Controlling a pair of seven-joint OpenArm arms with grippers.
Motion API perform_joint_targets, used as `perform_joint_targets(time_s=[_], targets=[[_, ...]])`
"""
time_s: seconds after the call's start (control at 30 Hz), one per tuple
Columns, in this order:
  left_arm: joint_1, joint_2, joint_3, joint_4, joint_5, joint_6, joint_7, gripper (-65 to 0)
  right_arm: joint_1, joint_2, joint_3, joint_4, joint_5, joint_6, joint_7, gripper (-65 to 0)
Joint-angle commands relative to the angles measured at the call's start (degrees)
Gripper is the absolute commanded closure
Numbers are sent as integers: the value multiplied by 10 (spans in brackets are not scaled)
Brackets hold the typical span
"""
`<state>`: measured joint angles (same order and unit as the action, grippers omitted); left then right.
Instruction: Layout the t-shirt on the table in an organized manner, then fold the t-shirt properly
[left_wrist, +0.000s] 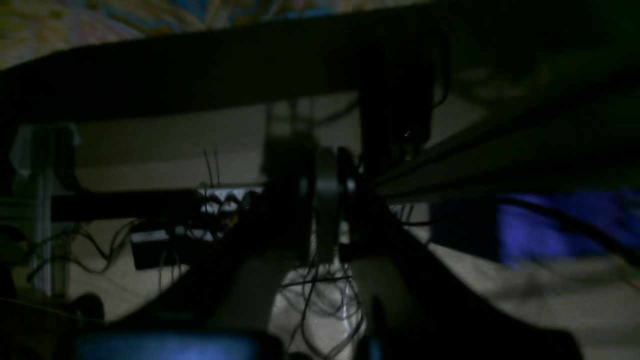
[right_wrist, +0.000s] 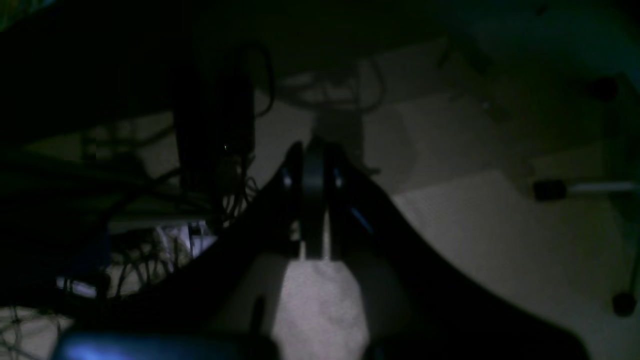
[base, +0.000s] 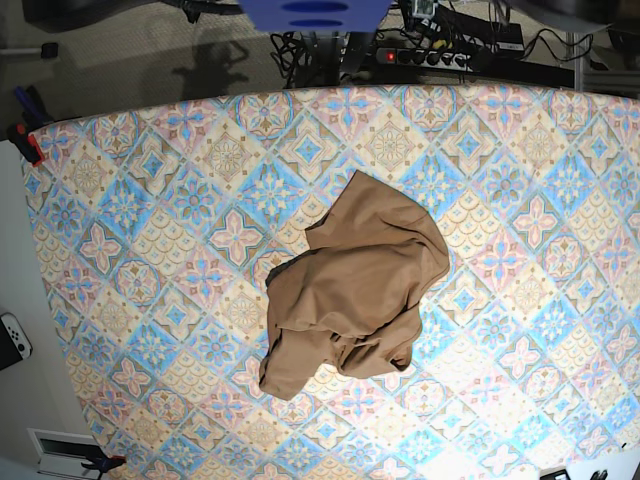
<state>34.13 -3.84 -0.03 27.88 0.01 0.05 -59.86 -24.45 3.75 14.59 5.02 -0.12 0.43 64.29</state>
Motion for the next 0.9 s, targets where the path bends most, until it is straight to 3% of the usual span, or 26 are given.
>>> perform_joint_targets(time_s=[0.0, 0.13, 0.47, 0.87], targets=[[30, -1, 1, 40, 0, 1, -16, 0, -19, 3, 1, 19, 4, -2, 19, 0], [88, -1, 1, 163, 1, 1, -15, 0, -75, 3, 1, 132, 4, -2, 19, 0], [156, 0, -2, 337, -4, 1, -15, 0, -214, -12, 1, 425, 5, -2, 17, -4], [226, 3, 3, 538, 0, 1, -14, 0, -294, -19, 0, 636, 5, -2, 13, -4]])
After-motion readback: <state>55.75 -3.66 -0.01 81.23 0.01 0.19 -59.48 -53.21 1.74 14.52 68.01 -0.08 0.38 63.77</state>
